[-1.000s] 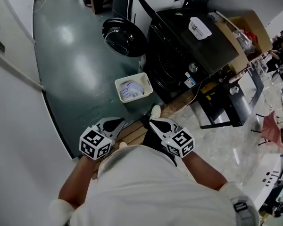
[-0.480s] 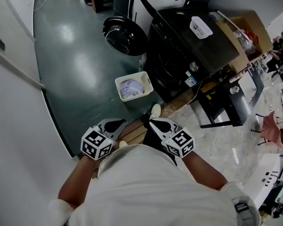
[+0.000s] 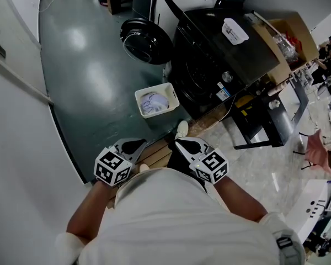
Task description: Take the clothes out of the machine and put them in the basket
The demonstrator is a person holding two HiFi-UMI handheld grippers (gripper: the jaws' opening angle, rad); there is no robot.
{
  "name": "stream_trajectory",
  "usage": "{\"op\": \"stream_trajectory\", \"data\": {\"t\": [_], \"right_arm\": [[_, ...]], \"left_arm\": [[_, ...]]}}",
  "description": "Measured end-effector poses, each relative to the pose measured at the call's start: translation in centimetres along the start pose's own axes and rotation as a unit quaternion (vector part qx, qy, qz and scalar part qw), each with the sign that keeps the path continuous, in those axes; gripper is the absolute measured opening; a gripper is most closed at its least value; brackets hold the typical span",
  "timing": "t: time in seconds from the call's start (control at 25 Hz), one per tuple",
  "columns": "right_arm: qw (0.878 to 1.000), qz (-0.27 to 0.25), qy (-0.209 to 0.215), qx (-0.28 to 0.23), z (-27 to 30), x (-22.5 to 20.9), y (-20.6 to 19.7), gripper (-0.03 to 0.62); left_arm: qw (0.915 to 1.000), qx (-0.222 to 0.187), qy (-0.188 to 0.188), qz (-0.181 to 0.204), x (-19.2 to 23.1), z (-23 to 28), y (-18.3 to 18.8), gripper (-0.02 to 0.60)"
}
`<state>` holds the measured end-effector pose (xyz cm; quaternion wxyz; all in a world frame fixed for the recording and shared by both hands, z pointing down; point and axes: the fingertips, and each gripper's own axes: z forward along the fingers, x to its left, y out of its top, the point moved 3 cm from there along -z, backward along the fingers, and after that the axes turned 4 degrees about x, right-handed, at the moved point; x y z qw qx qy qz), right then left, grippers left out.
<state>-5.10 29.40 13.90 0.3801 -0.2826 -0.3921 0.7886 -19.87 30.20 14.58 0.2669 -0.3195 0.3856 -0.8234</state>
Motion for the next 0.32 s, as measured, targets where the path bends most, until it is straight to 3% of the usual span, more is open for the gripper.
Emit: {"op": "stream_trajectory", "data": {"t": [0.32], "right_arm": [[1.0,-0.003,0.003,0.003,0.55,0.33,0.02,0.002]], "left_arm": [[1.0,0.002,0.002,-0.006,0.61,-0.23,-0.56,-0.002]]}}
